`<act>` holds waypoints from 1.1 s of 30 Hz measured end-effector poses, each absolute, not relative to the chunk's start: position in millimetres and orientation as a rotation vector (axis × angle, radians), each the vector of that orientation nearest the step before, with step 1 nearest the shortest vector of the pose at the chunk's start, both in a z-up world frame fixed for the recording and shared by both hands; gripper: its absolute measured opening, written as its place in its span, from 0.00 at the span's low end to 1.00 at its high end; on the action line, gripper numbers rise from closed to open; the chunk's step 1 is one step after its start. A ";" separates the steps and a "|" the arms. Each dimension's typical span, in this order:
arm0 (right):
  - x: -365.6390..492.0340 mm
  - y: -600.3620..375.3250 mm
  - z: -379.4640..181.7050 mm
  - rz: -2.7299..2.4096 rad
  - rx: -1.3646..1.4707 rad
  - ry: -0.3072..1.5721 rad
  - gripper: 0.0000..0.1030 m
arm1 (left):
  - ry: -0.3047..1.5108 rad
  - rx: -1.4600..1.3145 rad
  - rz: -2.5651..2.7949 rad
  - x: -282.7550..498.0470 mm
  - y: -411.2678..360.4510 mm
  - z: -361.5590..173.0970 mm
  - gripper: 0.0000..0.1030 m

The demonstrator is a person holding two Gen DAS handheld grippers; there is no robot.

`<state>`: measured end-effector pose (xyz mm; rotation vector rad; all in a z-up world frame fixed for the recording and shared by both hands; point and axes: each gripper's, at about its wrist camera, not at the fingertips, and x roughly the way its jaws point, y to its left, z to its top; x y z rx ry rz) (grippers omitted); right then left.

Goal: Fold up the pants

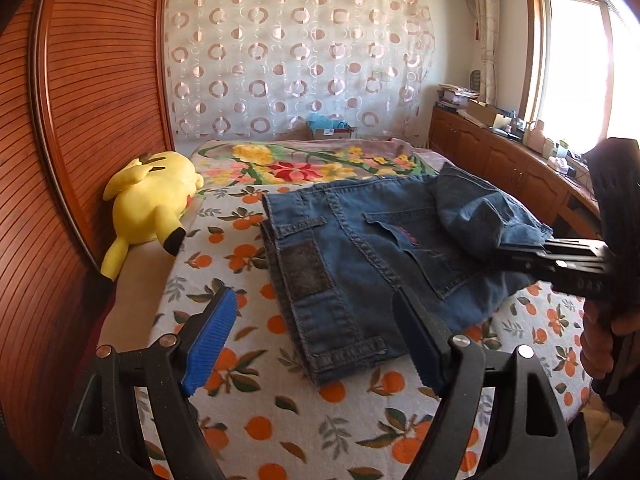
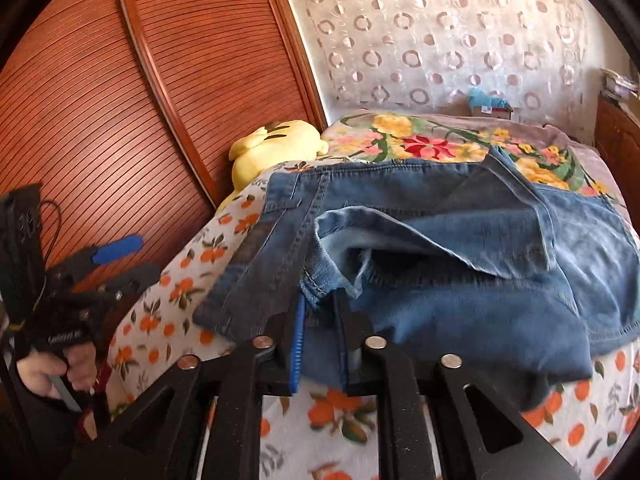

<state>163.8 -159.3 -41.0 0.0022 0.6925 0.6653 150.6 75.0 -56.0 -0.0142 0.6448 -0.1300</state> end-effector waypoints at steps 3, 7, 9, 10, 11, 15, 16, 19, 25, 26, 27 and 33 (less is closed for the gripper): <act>153.8 -168.7 -44.0 0.642 -0.020 0.669 0.29 | 0.648 -0.013 -0.156 151.5 62.5 -57.9 0.78; 130.9 -177.9 -44.5 0.575 -0.047 0.616 0.33 | 0.656 -0.003 -0.201 156.9 39.8 -60.1 0.78; 125.7 -184.1 -52.4 0.526 -0.055 0.603 0.33 | 0.655 0.008 -0.223 158.9 27.3 -60.4 0.78; 125.6 -186.6 -57.1 0.501 -0.057 0.600 0.33 | 0.653 0.013 -0.231 160.1 21.8 -60.2 0.78; 123.2 -185.5 -62.7 0.484 -0.057 0.603 0.33 | 0.651 0.019 -0.242 162.2 14.8 -60.0 0.78; 128.5 -195.2 -80.1 0.400 -0.046 0.635 0.33 | 0.632 0.031 -0.293 164.8 -7.9 -55.2 0.78; 129.6 -196.6 -84.5 0.383 -0.040 0.643 0.33 | 0.625 0.034 -0.308 165.1 -13.0 -53.4 0.76; 126.8 -203.0 -87.4 0.343 -0.040 0.656 0.33 | 0.614 0.034 -0.369 166.4 -28.5 -48.8 0.54; 129.0 -195.7 -93.3 0.308 -0.041 0.687 0.33 | 0.613 0.093 -0.435 168.7 -59.2 -40.6 0.45; 128.4 -193.8 -91.1 0.308 -0.032 0.678 0.33 | 0.627 0.105 -0.436 172.2 -63.3 -41.9 0.42; 125.8 -196.9 -83.5 0.306 -0.033 0.669 0.33 | 0.641 0.115 -0.437 175.1 -66.5 -42.8 0.40; 120.2 -207.4 -86.8 0.313 -0.010 0.654 0.33 | 0.711 0.168 -0.364 206.3 -73.8 -58.2 0.39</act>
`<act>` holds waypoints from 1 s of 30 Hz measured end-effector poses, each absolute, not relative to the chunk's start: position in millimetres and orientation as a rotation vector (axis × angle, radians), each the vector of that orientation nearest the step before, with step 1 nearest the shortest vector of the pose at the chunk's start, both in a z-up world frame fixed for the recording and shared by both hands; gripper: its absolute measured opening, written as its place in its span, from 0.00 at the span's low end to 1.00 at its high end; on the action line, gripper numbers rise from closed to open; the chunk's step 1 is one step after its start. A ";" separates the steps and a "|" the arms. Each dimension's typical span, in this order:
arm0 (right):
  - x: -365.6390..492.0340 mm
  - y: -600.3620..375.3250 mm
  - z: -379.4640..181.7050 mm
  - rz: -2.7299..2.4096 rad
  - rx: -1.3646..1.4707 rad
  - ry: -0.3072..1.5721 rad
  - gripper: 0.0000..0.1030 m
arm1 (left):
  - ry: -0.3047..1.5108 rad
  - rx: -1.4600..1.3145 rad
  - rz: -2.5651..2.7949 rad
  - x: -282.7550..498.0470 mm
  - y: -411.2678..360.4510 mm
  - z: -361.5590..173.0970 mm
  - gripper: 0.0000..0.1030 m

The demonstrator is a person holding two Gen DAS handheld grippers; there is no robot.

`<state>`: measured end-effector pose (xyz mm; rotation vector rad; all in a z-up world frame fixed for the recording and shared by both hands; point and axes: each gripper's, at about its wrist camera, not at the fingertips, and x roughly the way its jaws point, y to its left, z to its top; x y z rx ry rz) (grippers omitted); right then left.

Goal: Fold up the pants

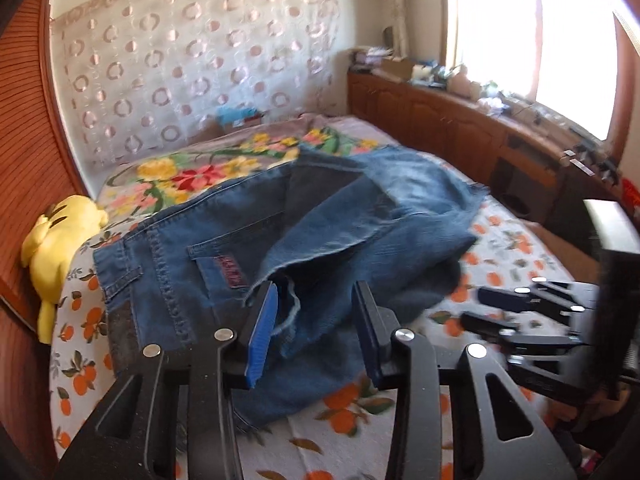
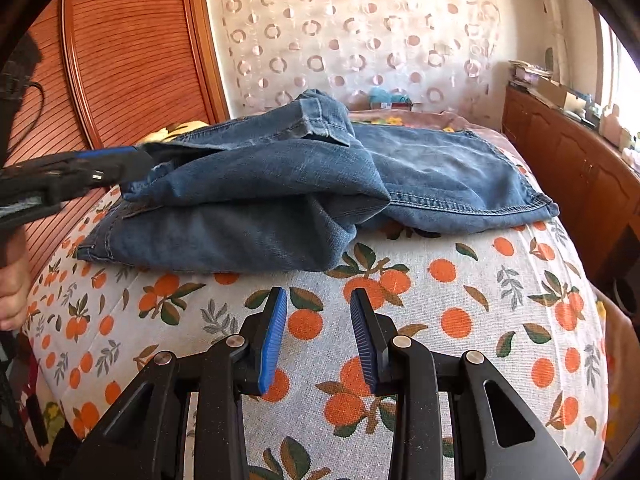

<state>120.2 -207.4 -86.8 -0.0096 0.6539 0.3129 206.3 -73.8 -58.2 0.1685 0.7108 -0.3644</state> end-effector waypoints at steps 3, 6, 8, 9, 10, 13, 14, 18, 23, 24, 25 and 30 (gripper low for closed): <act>114.3 -218.8 -92.7 0.315 0.008 0.645 0.33 | 0.739 0.156 -0.316 220.4 -64.9 -67.7 0.39; 115.3 -228.0 -100.5 0.310 0.029 0.643 0.33 | 0.772 0.157 -0.307 225.6 -62.1 -77.9 0.39; 114.1 -233.3 -102.6 0.311 0.039 0.646 0.33 | 0.781 0.163 -0.300 225.5 -61.2 -83.4 0.32; 115.0 -233.3 -103.2 0.310 0.041 0.647 0.33 | 0.786 0.163 -0.302 225.1 -60.8 -86.0 0.24; 115.2 -233.5 -103.2 0.310 0.042 0.648 0.33 | 0.784 0.159 -0.314 223.9 -59.8 -87.0 0.18; 116.9 -233.7 -104.5 0.309 0.045 0.648 0.33 | 0.767 0.142 -0.338 217.0 -53.8 -84.5 0.05; 116.9 -236.0 -104.8 0.309 0.050 0.648 0.33 | 0.752 0.133 -0.340 213.0 -51.3 -80.9 0.04; 118.7 -240.9 -106.5 0.305 0.061 0.648 0.33 | 0.668 0.057 -0.341 189.4 -31.9 -56.7 0.02; 118.8 -243.8 -106.2 0.304 0.065 0.646 0.33 | 0.587 -0.008 -0.304 151.8 0.5 -34.6 0.02; 119.1 -244.2 -106.3 0.304 0.066 0.646 0.33 | 0.589 -0.008 -0.277 149.4 7.1 -36.3 0.02; 119.1 -244.6 -106.5 0.305 0.066 0.647 0.33 | 0.597 -0.005 -0.253 149.8 13.0 -39.5 0.02; 120.1 -244.4 -107.1 0.306 0.059 0.652 0.33 | 0.670 -0.010 -0.181 150.4 33.8 -63.3 0.07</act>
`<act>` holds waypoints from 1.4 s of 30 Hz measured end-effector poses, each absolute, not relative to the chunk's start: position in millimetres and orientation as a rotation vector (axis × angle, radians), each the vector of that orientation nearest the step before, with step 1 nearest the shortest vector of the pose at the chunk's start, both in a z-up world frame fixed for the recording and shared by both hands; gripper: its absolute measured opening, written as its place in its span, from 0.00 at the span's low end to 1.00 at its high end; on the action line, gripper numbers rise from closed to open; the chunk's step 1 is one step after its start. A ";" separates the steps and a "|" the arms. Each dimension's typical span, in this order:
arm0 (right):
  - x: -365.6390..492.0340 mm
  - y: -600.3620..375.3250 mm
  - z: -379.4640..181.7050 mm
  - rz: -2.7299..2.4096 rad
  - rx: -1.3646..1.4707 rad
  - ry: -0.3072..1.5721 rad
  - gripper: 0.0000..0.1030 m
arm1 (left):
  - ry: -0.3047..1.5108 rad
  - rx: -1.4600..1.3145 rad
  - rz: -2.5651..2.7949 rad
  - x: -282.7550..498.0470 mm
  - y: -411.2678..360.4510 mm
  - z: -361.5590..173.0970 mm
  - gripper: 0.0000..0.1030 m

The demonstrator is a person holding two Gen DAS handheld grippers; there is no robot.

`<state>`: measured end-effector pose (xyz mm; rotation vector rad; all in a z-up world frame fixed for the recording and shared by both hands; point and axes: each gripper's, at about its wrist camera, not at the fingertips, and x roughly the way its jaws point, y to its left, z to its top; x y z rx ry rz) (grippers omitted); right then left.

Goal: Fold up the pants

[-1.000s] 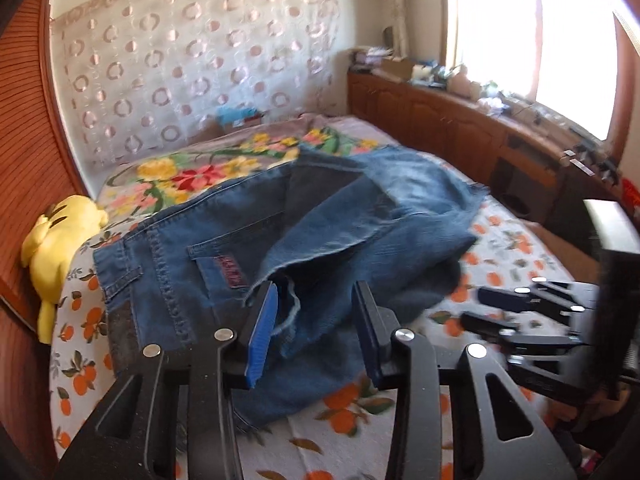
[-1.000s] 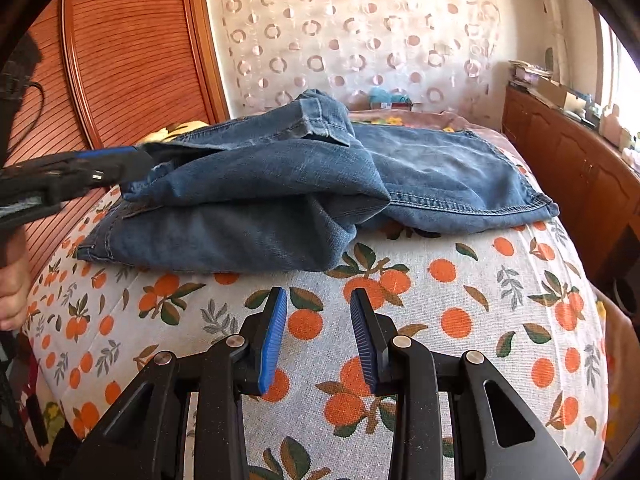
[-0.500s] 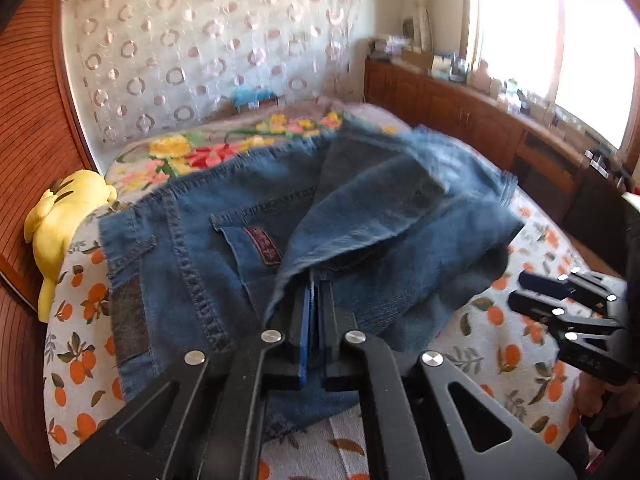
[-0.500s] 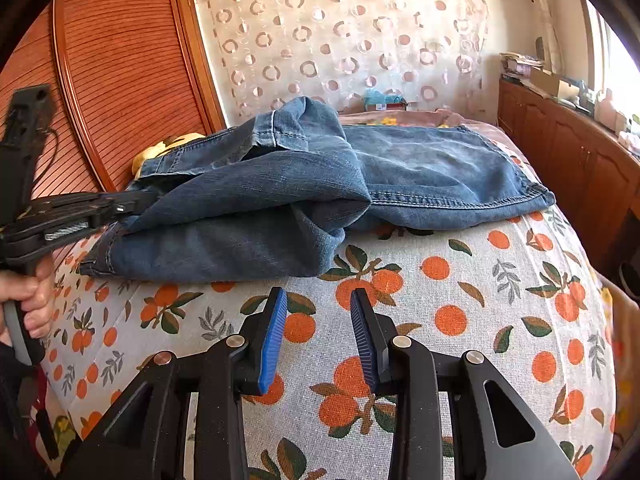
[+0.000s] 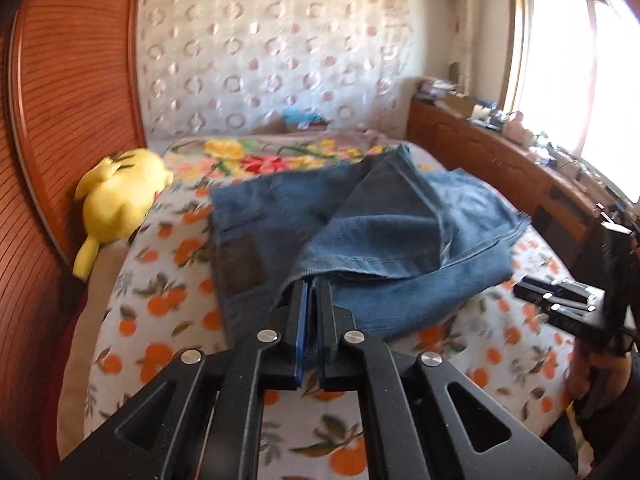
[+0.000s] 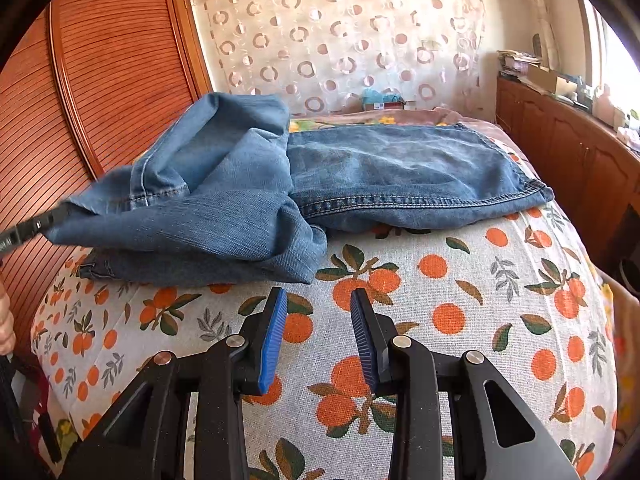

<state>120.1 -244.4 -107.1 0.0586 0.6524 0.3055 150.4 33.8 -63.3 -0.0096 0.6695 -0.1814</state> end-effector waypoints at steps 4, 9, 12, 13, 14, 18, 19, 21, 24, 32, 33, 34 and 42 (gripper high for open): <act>121.0 -244.6 -106.6 0.305 0.057 0.658 0.33 | 0.672 -0.038 -0.183 147.2 39.7 -64.6 0.19; 118.5 -244.6 -101.8 0.313 0.043 0.652 0.33 | 0.656 -0.031 -0.244 150.7 28.9 -58.2 0.40; 116.1 -247.1 -92.9 0.316 0.056 0.624 0.33 | 0.655 -0.004 -0.285 157.2 10.5 -55.4 0.40; 116.6 -246.7 -88.4 0.322 0.057 0.615 0.33 | 0.654 0.007 -0.302 159.9 3.6 -55.2 0.40; 117.6 -245.5 -83.3 0.327 0.057 0.605 0.33 | 0.653 0.015 -0.323 162.3 -2.0 -54.6 0.40; 126.0 -237.0 -65.0 0.369 0.081 0.584 0.33 | 0.657 0.063 -0.396 175.3 -29.1 -55.5 0.40; 127.8 -232.7 -61.3 0.371 0.068 0.573 0.33 | 0.658 0.071 -0.408 178.6 -34.0 -56.1 0.40; 132.5 -224.9 -57.7 0.387 0.051 0.559 0.33 | 0.672 0.076 -0.432 186.1 -40.8 -58.6 0.40; 146.6 -217.3 -65.3 0.395 0.047 0.593 0.33 | 0.717 0.091 -0.437 197.6 -49.4 -65.0 0.40; 161.2 -206.0 -90.5 0.362 -0.016 0.662 0.33 | 0.823 0.135 -0.415 223.5 -57.3 -93.9 0.39; 160.9 -205.8 -91.2 0.364 -0.018 0.661 0.33 | 0.817 0.138 -0.415 223.7 -57.8 -94.4 0.30; 160.8 -205.3 -91.7 0.363 -0.024 0.659 0.33 | 0.810 0.147 -0.413 223.0 -58.1 -94.2 0.25; 160.8 -202.9 -85.8 0.345 -0.014 0.660 0.33 | 0.702 0.142 -0.354 221.7 -29.1 -52.4 0.07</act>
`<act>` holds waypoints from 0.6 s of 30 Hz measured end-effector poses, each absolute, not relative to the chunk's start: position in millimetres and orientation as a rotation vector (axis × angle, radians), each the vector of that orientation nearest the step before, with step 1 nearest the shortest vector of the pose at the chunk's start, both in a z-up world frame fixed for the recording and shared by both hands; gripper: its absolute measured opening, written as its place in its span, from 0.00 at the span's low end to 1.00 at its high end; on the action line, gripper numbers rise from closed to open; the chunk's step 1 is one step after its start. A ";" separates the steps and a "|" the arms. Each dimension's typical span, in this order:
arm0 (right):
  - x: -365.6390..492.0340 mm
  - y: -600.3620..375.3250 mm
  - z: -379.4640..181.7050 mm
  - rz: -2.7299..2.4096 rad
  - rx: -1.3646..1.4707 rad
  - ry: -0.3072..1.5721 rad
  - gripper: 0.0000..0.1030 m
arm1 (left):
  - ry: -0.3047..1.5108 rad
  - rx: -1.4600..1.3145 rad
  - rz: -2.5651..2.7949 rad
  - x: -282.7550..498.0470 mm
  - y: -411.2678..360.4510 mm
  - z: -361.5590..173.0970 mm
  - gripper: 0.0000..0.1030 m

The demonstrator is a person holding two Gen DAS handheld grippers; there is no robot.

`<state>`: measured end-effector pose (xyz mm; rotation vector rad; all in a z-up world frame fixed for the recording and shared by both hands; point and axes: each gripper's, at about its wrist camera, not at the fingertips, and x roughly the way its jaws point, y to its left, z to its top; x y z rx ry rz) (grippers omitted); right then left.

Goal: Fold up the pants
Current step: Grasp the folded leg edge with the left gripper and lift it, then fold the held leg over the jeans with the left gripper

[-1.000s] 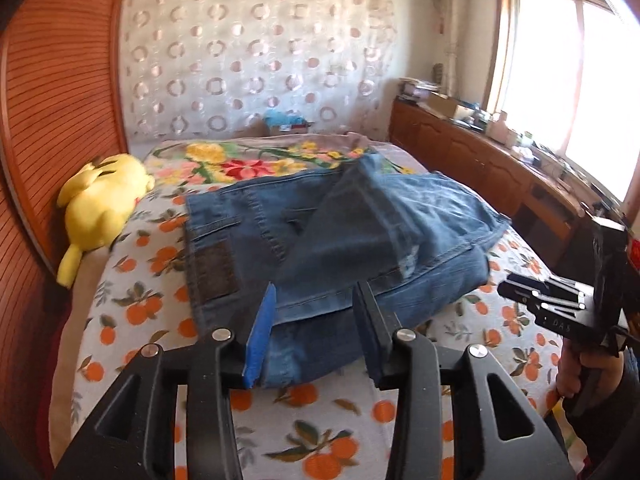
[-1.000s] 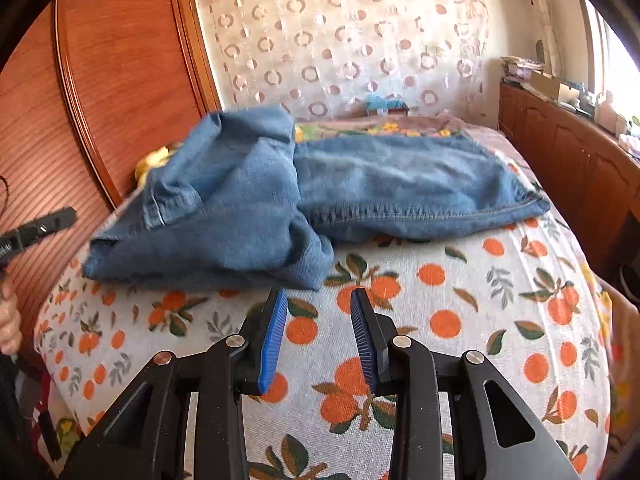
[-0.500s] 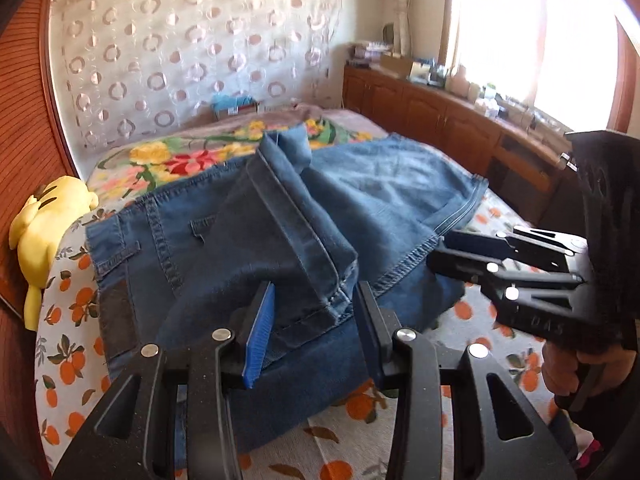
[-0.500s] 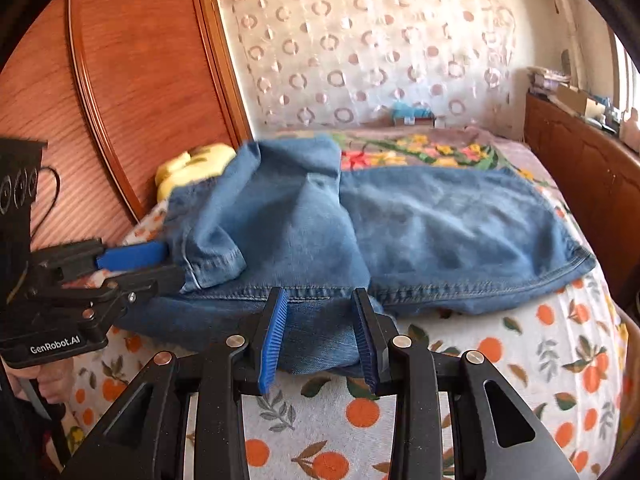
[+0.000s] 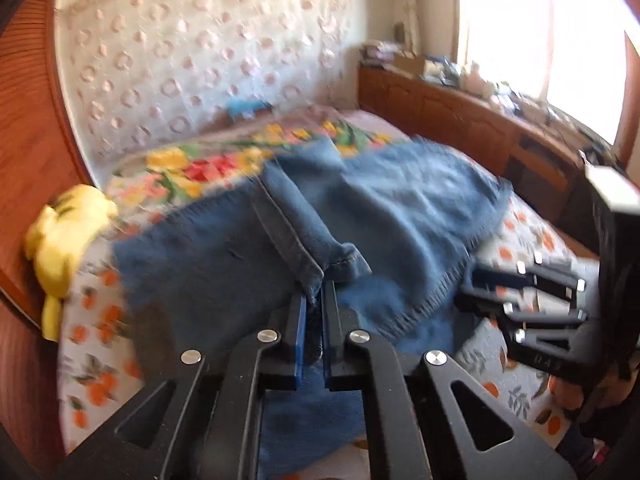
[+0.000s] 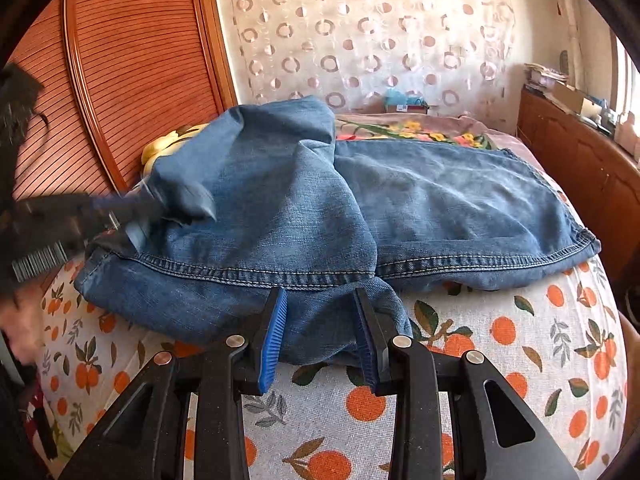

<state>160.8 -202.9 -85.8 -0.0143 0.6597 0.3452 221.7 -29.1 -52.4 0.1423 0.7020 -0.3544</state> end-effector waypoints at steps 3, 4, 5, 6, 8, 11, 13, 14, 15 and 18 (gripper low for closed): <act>156.6 -202.2 -84.7 0.338 -0.022 0.648 0.33 | 0.652 0.129 -0.294 234.2 -6.1 -22.3 0.07; 155.9 -201.9 -84.5 0.336 -0.024 0.644 0.33 | 0.641 0.127 -0.281 238.7 0.2 -14.6 0.07; 154.0 -201.8 -85.0 0.333 -0.023 0.642 0.33 | 0.624 0.133 -0.256 245.3 8.2 -4.7 0.07; 153.1 -201.9 -85.3 0.332 -0.023 0.642 0.33 | 0.616 0.136 -0.240 250.2 13.7 0.0 0.06; 150.0 -201.9 -86.3 0.333 -0.021 0.643 0.33 | 0.607 0.127 -0.198 265.8 29.3 10.4 0.06; 148.8 -201.4 -86.9 0.331 -0.023 0.642 0.33 | 0.617 0.117 -0.152 283.5 47.8 12.6 0.07; 147.8 -200.0 -86.9 0.331 -0.029 0.642 0.33 | 0.636 0.109 -0.119 293.2 60.9 8.3 0.07; 148.0 -200.2 -87.1 0.331 -0.030 0.641 0.33 | 0.643 0.104 -0.111 295.0 65.1 4.6 0.07; 147.6 -200.0 -86.9 0.330 -0.031 0.639 0.33 | 0.656 0.093 -0.094 298.5 72.7 -1.6 0.07; 149.4 -199.2 -87.0 0.329 -0.033 0.638 0.33 | 0.694 0.073 -0.057 303.1 88.7 -22.0 0.12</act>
